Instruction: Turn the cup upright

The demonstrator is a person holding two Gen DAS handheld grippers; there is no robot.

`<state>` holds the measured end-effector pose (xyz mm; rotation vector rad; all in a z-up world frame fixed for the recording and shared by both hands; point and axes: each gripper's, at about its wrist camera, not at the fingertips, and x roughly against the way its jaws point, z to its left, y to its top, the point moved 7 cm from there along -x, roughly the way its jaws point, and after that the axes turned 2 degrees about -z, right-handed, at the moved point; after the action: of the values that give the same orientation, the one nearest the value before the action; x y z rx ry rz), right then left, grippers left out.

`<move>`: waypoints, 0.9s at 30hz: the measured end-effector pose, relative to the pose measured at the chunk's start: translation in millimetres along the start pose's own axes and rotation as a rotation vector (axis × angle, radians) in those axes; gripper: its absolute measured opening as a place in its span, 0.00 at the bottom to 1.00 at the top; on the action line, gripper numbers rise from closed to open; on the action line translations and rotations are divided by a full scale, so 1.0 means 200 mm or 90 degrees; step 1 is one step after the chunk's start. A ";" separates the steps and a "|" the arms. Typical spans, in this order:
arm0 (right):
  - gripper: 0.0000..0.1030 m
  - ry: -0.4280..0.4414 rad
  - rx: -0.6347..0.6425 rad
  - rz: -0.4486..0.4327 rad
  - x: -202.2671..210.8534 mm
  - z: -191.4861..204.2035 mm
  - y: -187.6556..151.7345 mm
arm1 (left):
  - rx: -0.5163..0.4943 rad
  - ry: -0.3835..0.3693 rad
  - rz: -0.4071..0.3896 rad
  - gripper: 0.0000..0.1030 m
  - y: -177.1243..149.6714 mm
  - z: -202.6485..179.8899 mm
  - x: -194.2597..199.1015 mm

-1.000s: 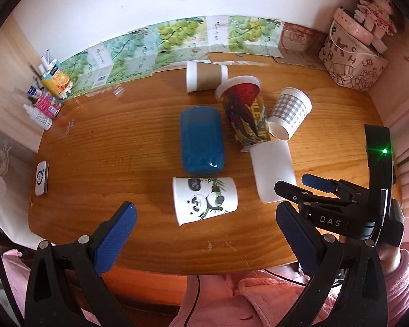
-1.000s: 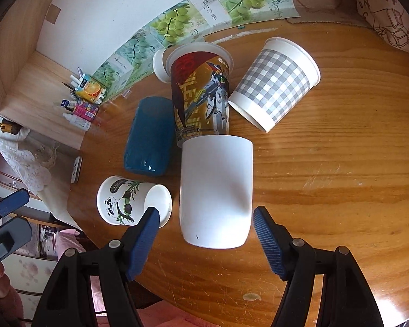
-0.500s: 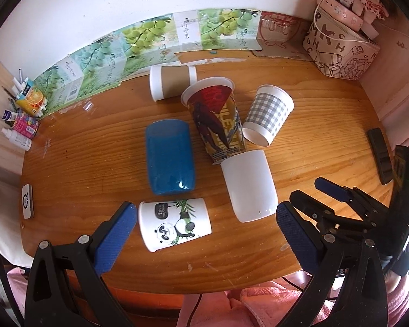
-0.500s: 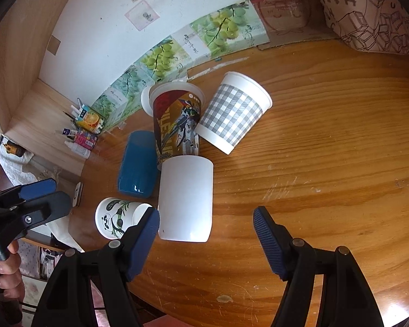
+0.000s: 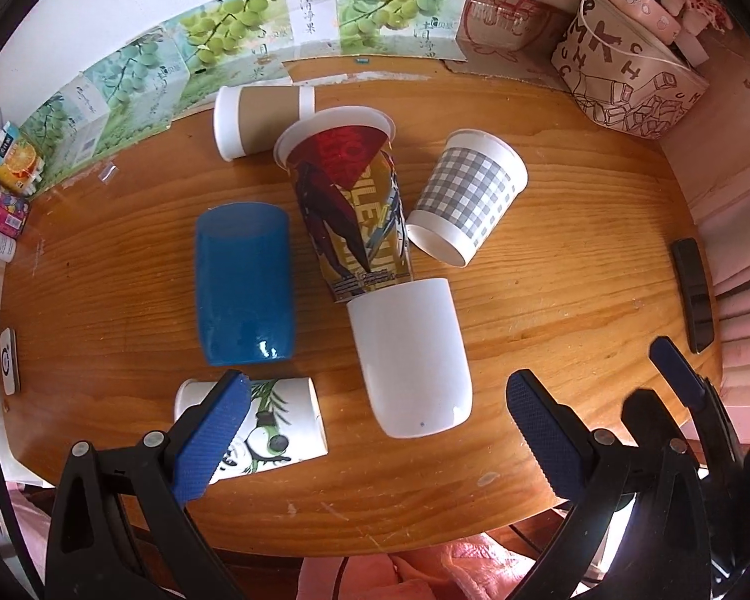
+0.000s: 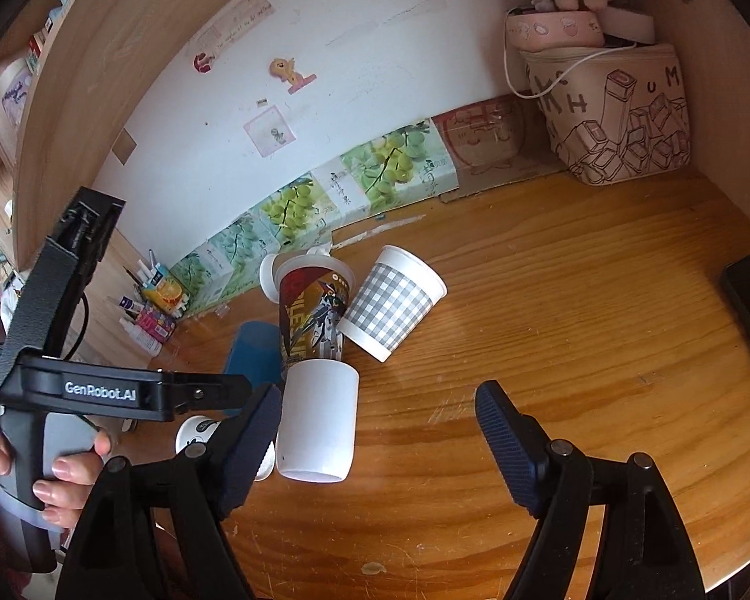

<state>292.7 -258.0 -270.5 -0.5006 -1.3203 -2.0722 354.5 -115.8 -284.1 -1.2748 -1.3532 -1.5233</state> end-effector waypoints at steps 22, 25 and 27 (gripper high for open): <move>0.78 -0.014 0.062 0.008 -0.05 -0.01 -0.15 | 0.029 -0.004 0.073 0.99 0.12 -0.07 -0.37; 0.78 -0.009 0.057 0.013 -0.06 -0.02 -0.16 | 0.033 -0.001 0.081 0.99 0.13 -0.07 -0.41; 0.78 -0.001 0.050 0.019 -0.07 -0.02 -0.17 | 0.034 -0.001 0.083 0.98 0.13 -0.07 -0.42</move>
<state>279.7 -247.2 -303.2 -0.4852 -1.3804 -1.9883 397.4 -142.7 -358.5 -1.3055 -1.2767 -1.3887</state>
